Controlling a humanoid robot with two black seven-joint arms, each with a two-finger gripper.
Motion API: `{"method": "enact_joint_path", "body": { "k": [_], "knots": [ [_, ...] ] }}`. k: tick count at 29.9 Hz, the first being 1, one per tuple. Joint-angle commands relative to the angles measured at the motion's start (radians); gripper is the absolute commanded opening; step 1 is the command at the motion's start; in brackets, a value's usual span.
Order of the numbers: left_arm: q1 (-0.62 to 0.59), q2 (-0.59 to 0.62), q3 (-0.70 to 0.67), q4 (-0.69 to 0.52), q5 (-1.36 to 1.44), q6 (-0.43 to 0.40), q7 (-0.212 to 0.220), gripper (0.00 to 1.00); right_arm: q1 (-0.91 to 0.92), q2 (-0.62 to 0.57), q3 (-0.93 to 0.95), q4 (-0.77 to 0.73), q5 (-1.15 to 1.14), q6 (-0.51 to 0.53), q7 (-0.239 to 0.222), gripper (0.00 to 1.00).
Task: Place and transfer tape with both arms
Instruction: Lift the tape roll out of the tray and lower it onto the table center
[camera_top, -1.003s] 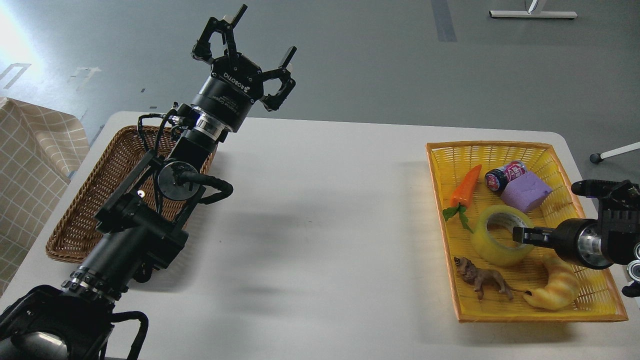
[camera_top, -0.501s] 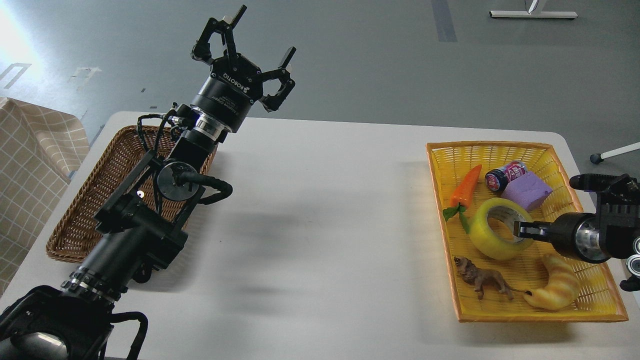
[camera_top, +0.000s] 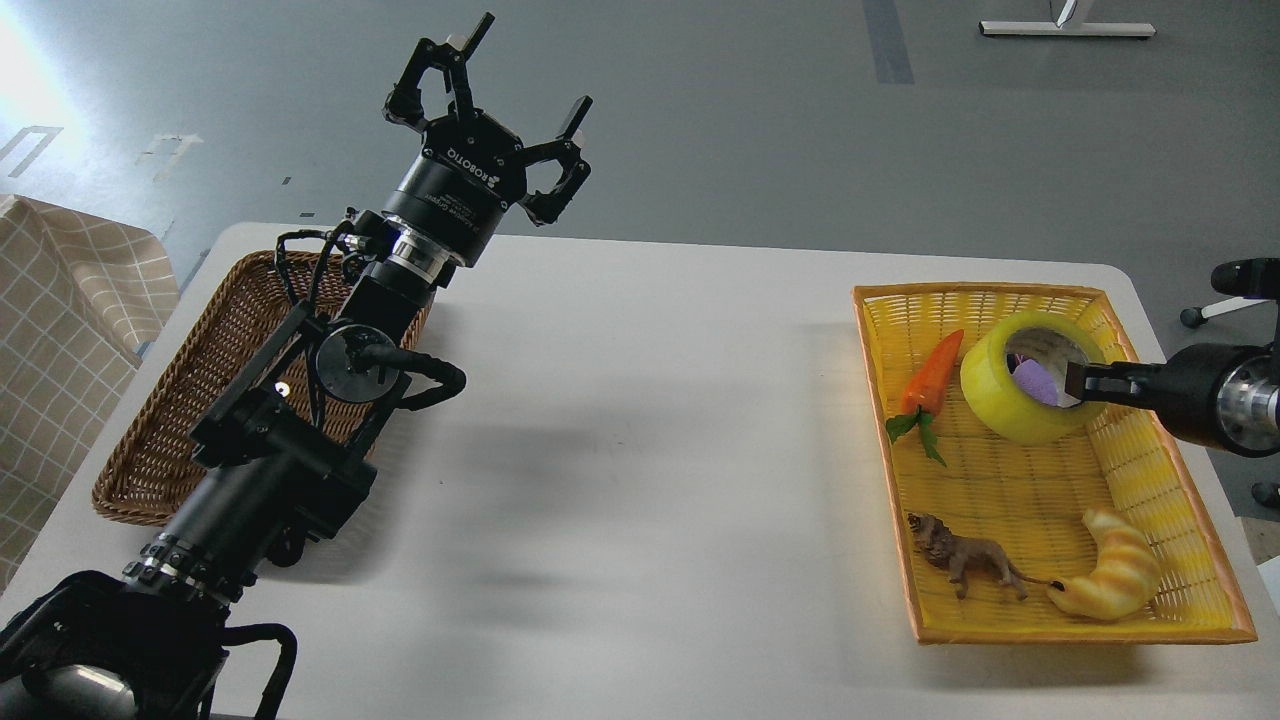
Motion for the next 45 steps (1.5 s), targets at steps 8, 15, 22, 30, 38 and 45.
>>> {"method": "enact_joint_path", "body": {
  "k": [8, 15, 22, 30, 38, 45],
  "knots": [
    [0.000, 0.000, 0.002, 0.000, 0.000, 0.000, 0.000, 0.98, 0.170, 0.209, -0.016, -0.016, -0.001, 0.000, 0.000, 0.06],
    [-0.003, 0.000, 0.007, 0.000, 0.000, 0.000, 0.001, 0.98, 0.252, 0.351, -0.152, -0.071, -0.003, 0.000, 0.000, 0.07],
    [-0.003, -0.003, 0.010, 0.003, 0.000, 0.000, 0.001, 0.98, 0.341, 0.543, -0.293, -0.215, -0.001, 0.000, 0.000, 0.08],
    [-0.005, -0.004, 0.008, 0.003, 0.000, 0.000, 0.001, 0.98, 0.368, 0.738, -0.375, -0.384, -0.001, 0.000, 0.000, 0.08],
    [-0.006, -0.003, 0.007, 0.001, 0.000, 0.000, 0.001, 0.98, 0.370, 0.828, -0.381, -0.468, -0.001, 0.000, 0.000, 0.10],
    [-0.008, -0.003, 0.004, 0.001, 0.000, 0.000, 0.000, 0.98, 0.364, 0.871, -0.433, -0.519, -0.006, 0.000, 0.000, 0.10]
  ]
}}
